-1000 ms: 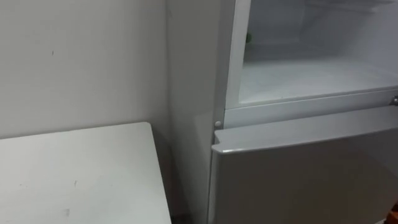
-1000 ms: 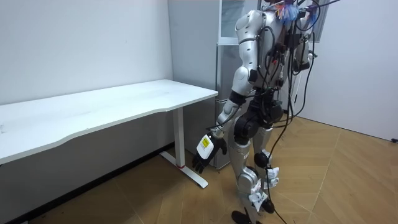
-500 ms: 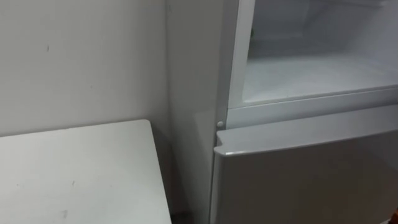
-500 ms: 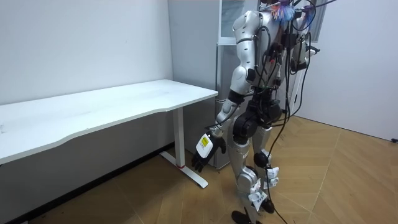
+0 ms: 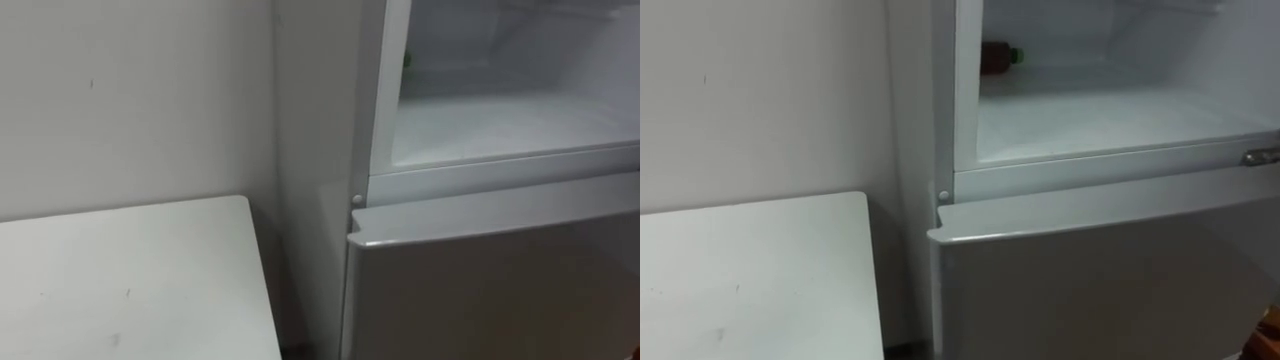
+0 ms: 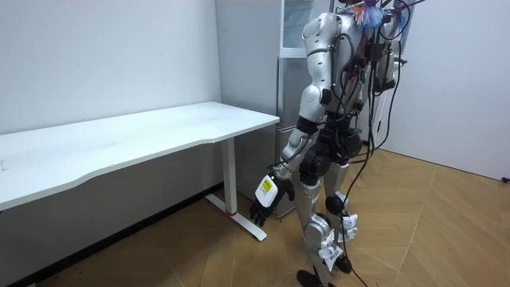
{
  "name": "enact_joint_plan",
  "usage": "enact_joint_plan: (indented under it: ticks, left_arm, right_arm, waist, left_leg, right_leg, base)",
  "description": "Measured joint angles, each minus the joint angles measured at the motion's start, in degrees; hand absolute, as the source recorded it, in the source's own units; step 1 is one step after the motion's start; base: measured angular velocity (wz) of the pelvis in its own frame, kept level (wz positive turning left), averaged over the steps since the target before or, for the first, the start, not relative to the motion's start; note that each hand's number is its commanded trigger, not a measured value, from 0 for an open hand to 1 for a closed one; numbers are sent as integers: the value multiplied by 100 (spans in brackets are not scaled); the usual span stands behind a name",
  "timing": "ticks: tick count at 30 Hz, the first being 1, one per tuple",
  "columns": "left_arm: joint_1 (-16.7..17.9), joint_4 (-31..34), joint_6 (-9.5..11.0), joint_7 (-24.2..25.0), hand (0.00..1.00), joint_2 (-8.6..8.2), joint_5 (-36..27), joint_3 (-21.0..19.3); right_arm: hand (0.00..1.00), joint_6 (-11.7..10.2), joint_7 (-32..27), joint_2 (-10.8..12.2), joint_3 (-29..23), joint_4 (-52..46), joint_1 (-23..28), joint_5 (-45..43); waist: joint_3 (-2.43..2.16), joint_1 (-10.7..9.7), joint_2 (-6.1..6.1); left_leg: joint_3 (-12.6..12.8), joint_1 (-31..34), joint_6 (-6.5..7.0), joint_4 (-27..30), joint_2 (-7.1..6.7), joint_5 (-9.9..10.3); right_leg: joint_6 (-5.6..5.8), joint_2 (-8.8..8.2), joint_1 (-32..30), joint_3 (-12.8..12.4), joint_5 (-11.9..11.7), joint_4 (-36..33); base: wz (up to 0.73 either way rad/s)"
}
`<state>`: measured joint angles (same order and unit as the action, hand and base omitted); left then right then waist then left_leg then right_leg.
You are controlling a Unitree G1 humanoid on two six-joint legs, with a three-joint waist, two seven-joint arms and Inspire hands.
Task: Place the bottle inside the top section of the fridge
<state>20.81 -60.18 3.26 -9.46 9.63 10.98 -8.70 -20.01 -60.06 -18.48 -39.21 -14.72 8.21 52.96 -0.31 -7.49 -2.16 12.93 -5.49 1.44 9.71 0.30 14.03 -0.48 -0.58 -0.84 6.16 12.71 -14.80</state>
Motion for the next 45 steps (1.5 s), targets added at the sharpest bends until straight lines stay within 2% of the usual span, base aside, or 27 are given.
enact_joint_plan:
  ticks: [6,11,21,24,30,34,42,45]
  left_arm:
    - [-13,-74,8,0,0,21,-5,200]
    - [-56,-194,34,3,0,24,-9,224]
    - [-219,-402,47,2,0,23,-34,334]
    - [-219,-400,50,1,0,23,-38,334]
    - [-188,-400,54,-4,0,12,-26,351]
    - [-240,-394,67,-19,0,16,-21,445]
    - [-240,-398,171,-43,0,38,-18,466]
    - [-240,-401,182,-45,0,44,-17,504]
  right_arm:
    - [0,0,21,3,288,-49,17,-573]
    - [0,0,53,9,484,-188,107,-577]
    - [0,5,495,9,921,-302,108,-576]
    - [0,6,589,9,933,-309,109,-576]
    - [0,7,753,8,1116,-311,109,-626]
    - [0,7,839,8,1317,-335,110,-659]
    - [0,7,993,7,1456,-744,117,-1729]
    - [0,6,1063,6,1537,-851,115,-1883]
  waist:
    - [-1,-14,1]
    - [-5,4,7]
    - [-5,29,18]
    - [-4,107,18]
    - [4,196,-41]
    - [31,209,-95]
    - [26,249,-91]
    - [14,294,-74]
  left_leg:
    - [-19,31,0,3,-3,0]
    - [-21,31,0,17,-3,0]
    - [2,-29,0,96,9,0]
    - [1,-27,0,109,10,0]
    - [-1,-16,0,118,19,0]
    - [5,-18,0,121,14,0]
    - [82,-10,0,127,27,0]
    - [91,-15,0,126,32,1]
  right_leg:
    - [-1,-7,-13,12,-1,4]
    - [-1,-7,-21,8,-2,-3]
    - [-5,-8,90,13,-3,-10]
    - [-5,-10,89,15,-3,-14]
    - [-9,-11,72,39,-1,-41]
    - [-11,-19,56,41,2,-74]
    - [-13,-20,98,62,-7,-20]
    - [-13,-22,113,98,-19,4]
  base:
    - [0]
    - [0]
    - [1]
    - [3]
    - [0]
    - [0]
    - [1]
    - [4]
